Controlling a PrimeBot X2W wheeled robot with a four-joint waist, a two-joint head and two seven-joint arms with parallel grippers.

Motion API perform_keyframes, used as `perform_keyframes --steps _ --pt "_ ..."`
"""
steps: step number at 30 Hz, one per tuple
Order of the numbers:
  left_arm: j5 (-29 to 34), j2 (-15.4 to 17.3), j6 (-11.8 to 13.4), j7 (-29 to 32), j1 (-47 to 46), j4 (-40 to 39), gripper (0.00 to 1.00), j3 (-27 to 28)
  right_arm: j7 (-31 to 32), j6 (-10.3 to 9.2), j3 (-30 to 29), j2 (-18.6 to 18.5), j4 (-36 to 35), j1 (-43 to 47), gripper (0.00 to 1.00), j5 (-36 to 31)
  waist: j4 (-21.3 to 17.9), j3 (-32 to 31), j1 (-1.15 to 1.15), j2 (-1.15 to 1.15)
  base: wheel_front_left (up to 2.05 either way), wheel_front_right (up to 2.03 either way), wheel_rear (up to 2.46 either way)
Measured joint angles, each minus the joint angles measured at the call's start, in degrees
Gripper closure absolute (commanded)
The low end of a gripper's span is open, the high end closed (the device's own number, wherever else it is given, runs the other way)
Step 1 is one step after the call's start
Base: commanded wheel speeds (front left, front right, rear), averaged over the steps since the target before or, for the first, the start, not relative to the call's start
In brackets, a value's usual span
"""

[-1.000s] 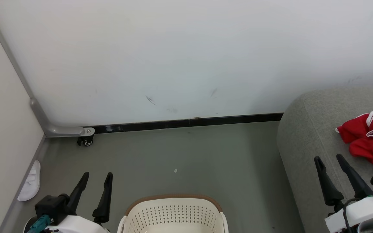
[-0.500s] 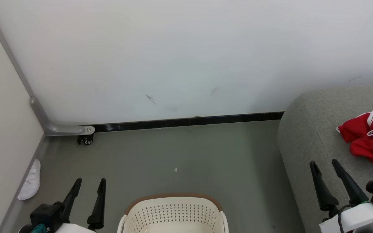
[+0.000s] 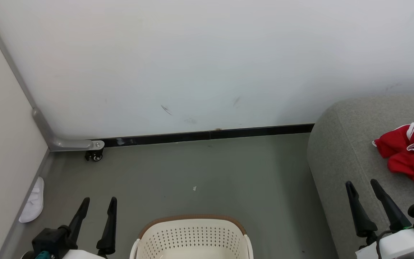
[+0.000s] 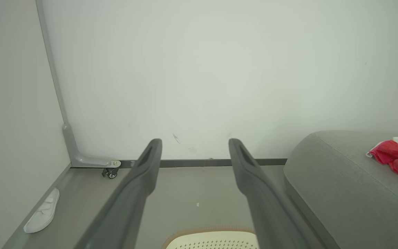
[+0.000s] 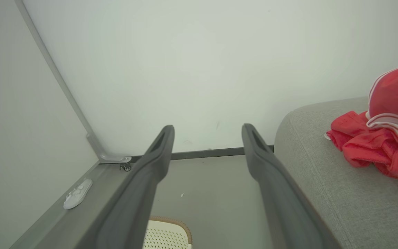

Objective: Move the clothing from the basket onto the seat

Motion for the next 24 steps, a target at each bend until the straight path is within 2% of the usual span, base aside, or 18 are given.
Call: perform_keyframes --steps 24 --pt "2.69 -2.90 -2.20 0.00 1.38 -0.02 0.00 2.63 0.00 0.00 -0.03 0.71 -0.19 0.02 0.00 -0.11 -0.04 0.02 0.00 0.00 0.00 0.00 0.00"
